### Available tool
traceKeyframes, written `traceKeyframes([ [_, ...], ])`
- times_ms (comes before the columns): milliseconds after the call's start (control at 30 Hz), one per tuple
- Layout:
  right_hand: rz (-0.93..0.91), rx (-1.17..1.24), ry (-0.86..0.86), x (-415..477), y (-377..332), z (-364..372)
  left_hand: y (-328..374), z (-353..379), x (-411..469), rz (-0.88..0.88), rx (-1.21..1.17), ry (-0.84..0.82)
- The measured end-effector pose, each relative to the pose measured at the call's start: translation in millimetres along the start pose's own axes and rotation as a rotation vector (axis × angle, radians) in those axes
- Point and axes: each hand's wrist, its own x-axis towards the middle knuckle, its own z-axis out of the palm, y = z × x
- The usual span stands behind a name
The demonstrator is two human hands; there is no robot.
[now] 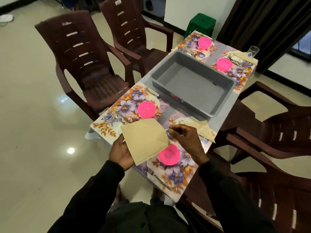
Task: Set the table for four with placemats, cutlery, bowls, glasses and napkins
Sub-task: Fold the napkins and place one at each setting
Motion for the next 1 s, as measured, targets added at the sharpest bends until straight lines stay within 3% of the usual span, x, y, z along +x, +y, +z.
traceKeyframes([
  [133, 0.189, 0.076, -0.169, 5, -29, 54, 25, -19, -14, -0.022, 0.024, -0.045],
  [300, 0.114, -0.014, -0.229, 6, -53, 113, 63, -55, -28, -0.066, 0.044, -0.120],
  [400, 0.069, -0.044, -0.140, 2, -56, 149, 86, -80, -33, -0.088, 0.037, -0.152],
  [567, -0.166, -0.318, 0.036, -14, -53, 216, 125, -118, -41, -0.098, 0.011, -0.138],
  [733, -0.587, -0.562, -0.031, -46, -54, 254, 156, -135, -44, -0.105, -0.012, -0.101],
  [833, -0.408, -0.587, 0.054, -43, -46, 270, 173, -140, -42, -0.106, 0.027, -0.085],
  [1000, 0.106, -0.187, 0.050, -10, -55, 269, 190, -133, -30, -0.108, 0.047, -0.083],
])
